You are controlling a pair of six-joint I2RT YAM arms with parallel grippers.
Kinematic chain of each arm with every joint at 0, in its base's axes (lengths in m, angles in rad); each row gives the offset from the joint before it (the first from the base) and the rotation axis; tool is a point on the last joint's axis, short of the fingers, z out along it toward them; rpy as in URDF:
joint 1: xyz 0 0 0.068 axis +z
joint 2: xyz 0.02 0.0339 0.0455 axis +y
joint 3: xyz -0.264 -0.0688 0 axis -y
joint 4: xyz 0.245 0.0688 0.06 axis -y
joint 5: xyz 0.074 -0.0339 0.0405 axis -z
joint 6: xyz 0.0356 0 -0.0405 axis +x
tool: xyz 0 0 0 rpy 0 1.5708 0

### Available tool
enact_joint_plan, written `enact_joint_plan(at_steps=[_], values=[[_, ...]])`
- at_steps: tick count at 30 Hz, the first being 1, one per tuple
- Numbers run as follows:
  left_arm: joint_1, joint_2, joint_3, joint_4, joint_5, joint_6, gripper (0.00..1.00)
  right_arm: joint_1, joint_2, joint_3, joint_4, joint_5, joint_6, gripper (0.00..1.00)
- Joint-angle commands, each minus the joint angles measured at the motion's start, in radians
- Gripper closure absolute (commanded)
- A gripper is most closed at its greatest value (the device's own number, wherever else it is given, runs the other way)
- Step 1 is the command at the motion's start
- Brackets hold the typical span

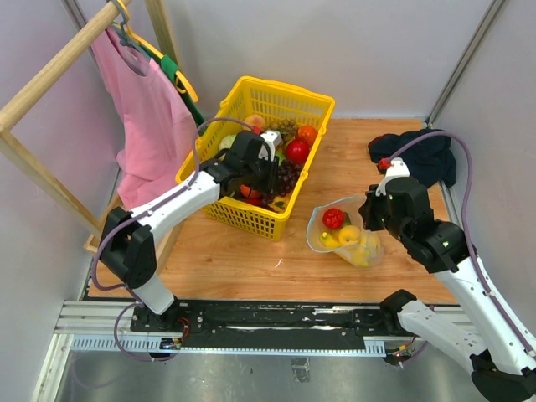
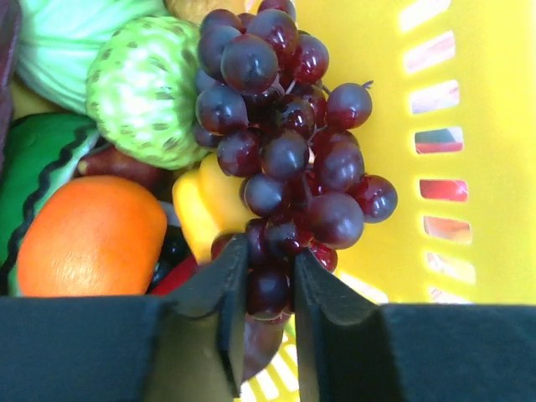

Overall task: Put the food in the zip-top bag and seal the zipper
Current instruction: Pick up the fake fruit from the bin.

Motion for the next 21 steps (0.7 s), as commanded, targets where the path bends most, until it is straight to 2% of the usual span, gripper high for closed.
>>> enact_joint_plan(at_steps=[1, 6, 7, 21], values=[[0.001, -0.096, 0.026, -0.037, -0.054, 0.009, 0.79, -0.012, -0.007, 0.022, 0.001, 0.018, 0.012, 1.00], [0.001, -0.180, 0.029, -0.068, -0.112, 0.022, 0.98, -0.012, -0.005, 0.020, 0.001, 0.015, 0.016, 1.00], [0.001, -0.191, 0.030, -0.073, -0.120, 0.024, 0.99, -0.013, -0.005, 0.018, 0.002, 0.013, 0.016, 1.00], [0.001, -0.391, 0.033, -0.052, -0.169, 0.007, 0.99, -0.013, -0.009, 0.023, 0.003, 0.010, 0.021, 0.99]])
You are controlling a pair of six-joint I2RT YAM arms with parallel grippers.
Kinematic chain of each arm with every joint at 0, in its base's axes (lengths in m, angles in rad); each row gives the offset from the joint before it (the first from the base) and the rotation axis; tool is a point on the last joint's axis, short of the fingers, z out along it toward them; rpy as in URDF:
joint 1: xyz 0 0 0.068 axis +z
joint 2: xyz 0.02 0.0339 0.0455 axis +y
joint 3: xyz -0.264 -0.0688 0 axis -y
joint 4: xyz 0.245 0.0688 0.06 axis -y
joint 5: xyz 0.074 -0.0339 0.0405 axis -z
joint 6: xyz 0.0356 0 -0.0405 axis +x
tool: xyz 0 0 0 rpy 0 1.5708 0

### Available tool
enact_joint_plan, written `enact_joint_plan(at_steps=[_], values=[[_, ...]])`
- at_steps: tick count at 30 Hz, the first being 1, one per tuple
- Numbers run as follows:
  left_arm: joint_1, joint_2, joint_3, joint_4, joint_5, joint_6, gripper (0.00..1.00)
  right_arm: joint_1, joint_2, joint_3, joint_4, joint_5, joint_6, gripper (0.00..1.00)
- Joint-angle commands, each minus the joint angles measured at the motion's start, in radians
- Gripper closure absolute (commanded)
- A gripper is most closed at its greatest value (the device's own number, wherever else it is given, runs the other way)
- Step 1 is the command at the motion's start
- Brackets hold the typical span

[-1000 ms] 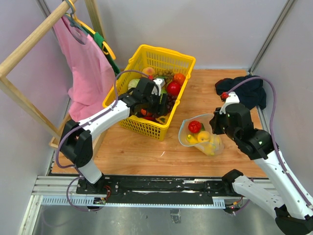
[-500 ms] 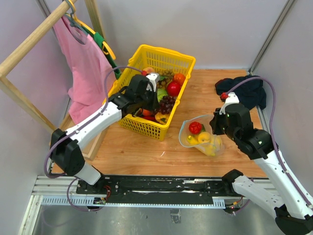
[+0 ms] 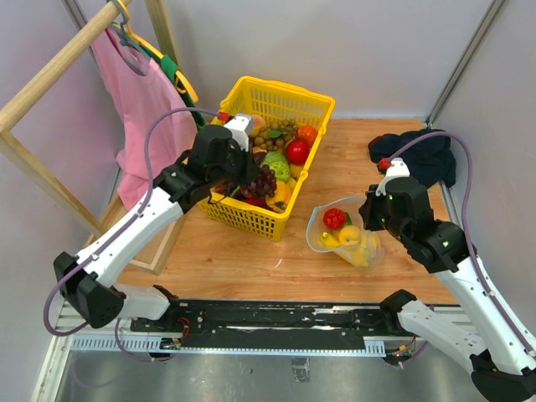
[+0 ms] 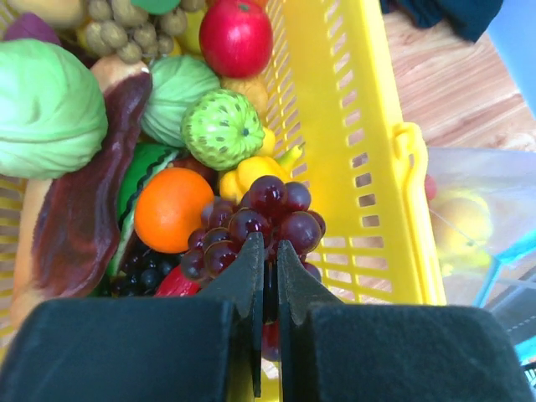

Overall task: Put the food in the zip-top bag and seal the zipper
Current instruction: Pick up the fake fruit from the bin, then place the fake fruit in the zipper food storage bag.

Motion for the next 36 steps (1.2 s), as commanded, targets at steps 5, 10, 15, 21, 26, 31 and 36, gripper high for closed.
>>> enact_joint_plan(at_steps=[5, 10, 15, 21, 26, 31, 36], values=[[0.001, -0.164, -0.008, 0.118, -0.022, -0.029, 1.00, -0.012, -0.010, 0.024, 0.005, 0.007, 0.018, 0.99], [0.001, -0.201, -0.031, 0.168, 0.037, -0.047, 1.00, -0.012, -0.005, 0.025, 0.010, -0.004, 0.022, 0.99], [0.001, -0.217, -0.027, 0.221, 0.177, -0.078, 1.00, -0.013, -0.003, 0.025, 0.014, -0.008, 0.026, 0.99], [-0.002, -0.216, -0.025, 0.281, 0.297, -0.142, 1.00, -0.012, 0.005, 0.022, 0.022, -0.022, 0.031, 0.99], [-0.030, -0.221, -0.001, 0.327, 0.344, -0.170, 1.00, -0.012, 0.007, 0.024, 0.026, -0.025, 0.032, 0.99], [-0.100, -0.204, 0.033, 0.354, 0.368, -0.174, 1.00, -0.012, 0.008, 0.021, 0.029, -0.028, 0.035, 0.99], [-0.179, -0.174, 0.034, 0.403, 0.370, -0.183, 1.00, -0.012, 0.007, 0.017, 0.034, -0.034, 0.038, 0.99]])
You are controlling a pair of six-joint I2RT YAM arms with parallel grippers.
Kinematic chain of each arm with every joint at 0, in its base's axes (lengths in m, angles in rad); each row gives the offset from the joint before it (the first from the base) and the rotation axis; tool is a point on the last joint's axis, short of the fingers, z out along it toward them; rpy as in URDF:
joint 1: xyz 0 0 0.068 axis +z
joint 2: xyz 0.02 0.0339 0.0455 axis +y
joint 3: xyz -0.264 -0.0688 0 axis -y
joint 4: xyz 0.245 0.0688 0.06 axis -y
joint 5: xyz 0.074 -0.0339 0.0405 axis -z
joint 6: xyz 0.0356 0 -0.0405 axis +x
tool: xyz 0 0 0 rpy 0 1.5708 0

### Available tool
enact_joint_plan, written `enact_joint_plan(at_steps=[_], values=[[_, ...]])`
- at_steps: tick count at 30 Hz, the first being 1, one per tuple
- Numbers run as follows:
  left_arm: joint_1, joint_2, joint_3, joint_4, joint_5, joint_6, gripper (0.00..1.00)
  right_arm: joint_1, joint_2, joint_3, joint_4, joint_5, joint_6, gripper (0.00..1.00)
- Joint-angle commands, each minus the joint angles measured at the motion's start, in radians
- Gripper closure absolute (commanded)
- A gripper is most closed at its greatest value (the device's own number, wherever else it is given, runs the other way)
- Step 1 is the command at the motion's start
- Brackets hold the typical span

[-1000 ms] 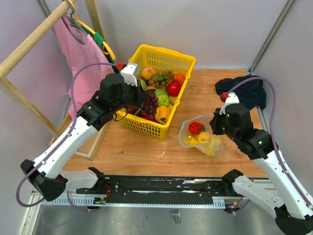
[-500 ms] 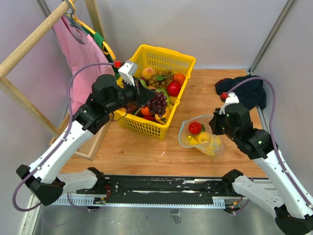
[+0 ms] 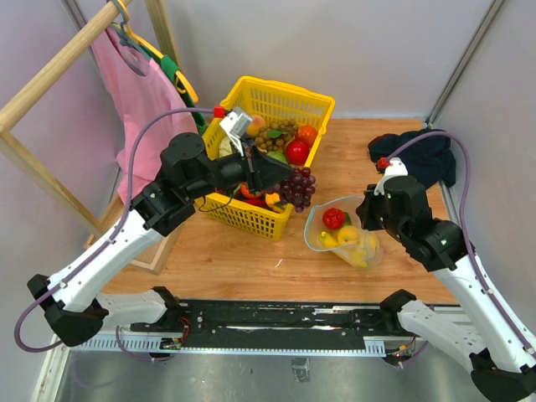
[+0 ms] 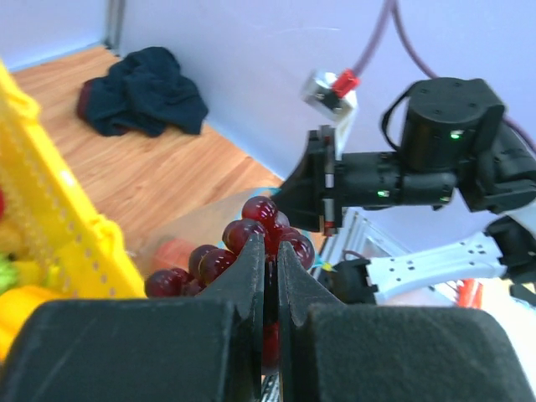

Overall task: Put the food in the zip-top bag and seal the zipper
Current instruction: Place the fake fruit in the zipper food storage bag.

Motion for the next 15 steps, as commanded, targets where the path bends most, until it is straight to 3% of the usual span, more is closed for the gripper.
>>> enact_joint_plan(at_steps=[1, 15], values=[[-0.062, 0.025, 0.035, 0.112, 0.038, -0.021, 1.00, -0.012, -0.005, 0.017, 0.028, -0.009, 0.016, 0.99], [-0.199, 0.151, -0.043, 0.240, 0.030, -0.058, 1.00, -0.012, -0.017, 0.002, 0.042, -0.028, 0.021, 1.00]])
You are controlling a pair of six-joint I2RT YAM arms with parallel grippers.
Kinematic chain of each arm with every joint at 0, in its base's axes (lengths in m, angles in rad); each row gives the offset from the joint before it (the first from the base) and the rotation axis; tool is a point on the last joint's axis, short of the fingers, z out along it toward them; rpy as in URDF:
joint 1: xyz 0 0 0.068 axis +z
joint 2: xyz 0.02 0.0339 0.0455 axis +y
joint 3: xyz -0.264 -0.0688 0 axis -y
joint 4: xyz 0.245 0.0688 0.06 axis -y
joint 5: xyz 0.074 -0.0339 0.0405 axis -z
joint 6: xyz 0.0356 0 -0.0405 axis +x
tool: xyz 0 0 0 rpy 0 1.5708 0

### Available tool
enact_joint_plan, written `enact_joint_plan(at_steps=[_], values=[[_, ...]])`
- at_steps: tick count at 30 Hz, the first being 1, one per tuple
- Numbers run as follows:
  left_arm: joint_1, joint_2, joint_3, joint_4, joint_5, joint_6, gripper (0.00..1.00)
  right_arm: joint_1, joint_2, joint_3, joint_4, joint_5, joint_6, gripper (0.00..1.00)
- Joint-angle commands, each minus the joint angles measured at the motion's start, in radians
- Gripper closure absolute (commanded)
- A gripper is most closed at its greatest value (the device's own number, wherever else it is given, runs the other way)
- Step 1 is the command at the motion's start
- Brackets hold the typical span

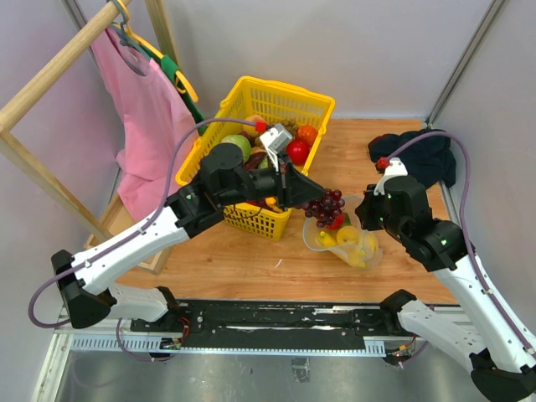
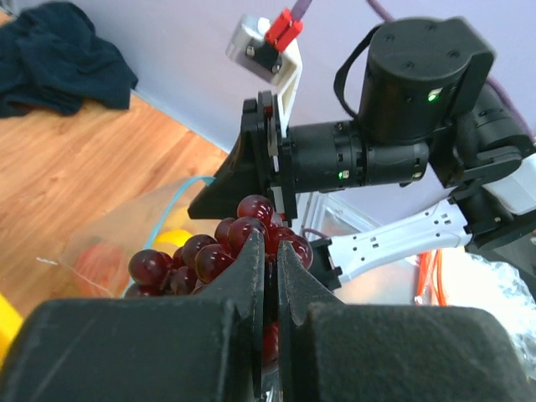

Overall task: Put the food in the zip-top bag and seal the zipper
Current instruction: Place the fake fruit in the zipper food storage bag.

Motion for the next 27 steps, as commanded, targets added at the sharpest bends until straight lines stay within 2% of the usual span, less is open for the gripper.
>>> enact_joint_plan(at_steps=[1, 7, 23, 27], values=[[-0.042, 0.052, -0.025, 0.109, 0.006, -0.023, 1.00, -0.012, -0.016, 0.001, 0.041, -0.022, 0.018, 1.00], [-0.085, 0.128, -0.028, 0.118, -0.014, -0.005, 1.00, -0.012, -0.024, -0.001, 0.044, -0.026, 0.021, 1.00], [-0.121, 0.228, -0.015, 0.033, -0.273, 0.124, 1.00, -0.013, -0.020, -0.016, 0.070, -0.077, 0.027, 0.99], [-0.163, 0.290, -0.005, 0.027, -0.414, 0.137, 1.00, -0.012, -0.014, -0.026, 0.092, -0.115, 0.041, 0.99]])
